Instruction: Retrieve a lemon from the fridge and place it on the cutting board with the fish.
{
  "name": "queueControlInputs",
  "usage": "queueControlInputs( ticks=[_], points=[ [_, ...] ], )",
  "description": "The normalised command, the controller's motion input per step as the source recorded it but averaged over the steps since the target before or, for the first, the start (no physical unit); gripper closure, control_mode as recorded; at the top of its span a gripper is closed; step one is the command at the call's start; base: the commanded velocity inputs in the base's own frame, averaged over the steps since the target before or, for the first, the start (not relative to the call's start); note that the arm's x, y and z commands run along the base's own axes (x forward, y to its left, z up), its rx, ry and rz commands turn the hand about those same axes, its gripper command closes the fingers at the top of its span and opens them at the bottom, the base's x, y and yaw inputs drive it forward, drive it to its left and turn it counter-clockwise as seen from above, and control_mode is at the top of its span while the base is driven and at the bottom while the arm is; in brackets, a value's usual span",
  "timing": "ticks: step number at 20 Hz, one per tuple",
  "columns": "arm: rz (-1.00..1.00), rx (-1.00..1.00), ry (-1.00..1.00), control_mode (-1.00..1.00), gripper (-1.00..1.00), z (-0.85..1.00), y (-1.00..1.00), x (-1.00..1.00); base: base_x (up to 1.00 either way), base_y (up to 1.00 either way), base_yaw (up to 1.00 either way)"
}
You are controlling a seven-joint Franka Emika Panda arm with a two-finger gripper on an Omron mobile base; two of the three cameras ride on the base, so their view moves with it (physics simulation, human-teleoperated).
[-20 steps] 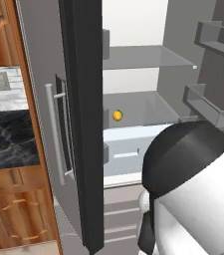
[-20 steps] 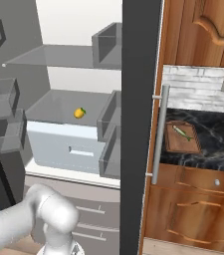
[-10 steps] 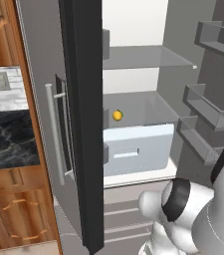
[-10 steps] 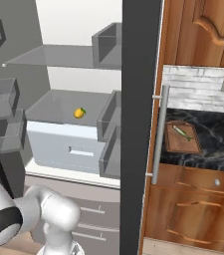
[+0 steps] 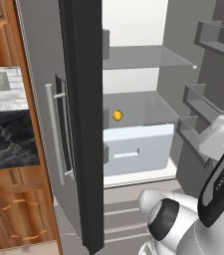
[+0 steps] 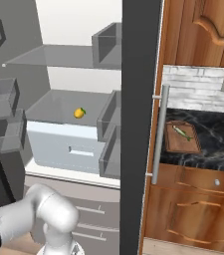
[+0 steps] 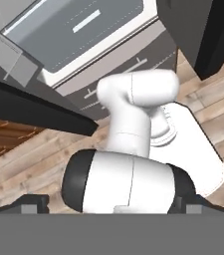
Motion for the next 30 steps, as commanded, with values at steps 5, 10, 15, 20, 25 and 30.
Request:
queueControlInputs(
  ticks=[5,10,15,20,25,30],
  points=[
    [0.0,-0.03,0.04,-1.0,-1.0,-0.2,-0.1,0.02,0.0,0.0,0.0],
    [0.0,0.0,0.0,-1.0,-1.0,-0.68,-0.12,0.1,0.0,0.0,0.0],
    [0.0,-0.08,0.0,-1.0,-1.0,-0.3,0.0,0.53,0.0,0.0,0.0],
    [0.02,-0.01,0.0,-1.0,-1.0,-0.08,0.0,0.57,0.0,0.0,0.0],
    [0.02,0.19,-0.14,-1.0,-1.0,-0.07,0.26,0.45,0.0,0.0,0.0],
    [0.0,0.09,-0.1,-1.0,-1.0,-0.01,0.09,0.4,0.0,0.0,0.0]
  ],
)
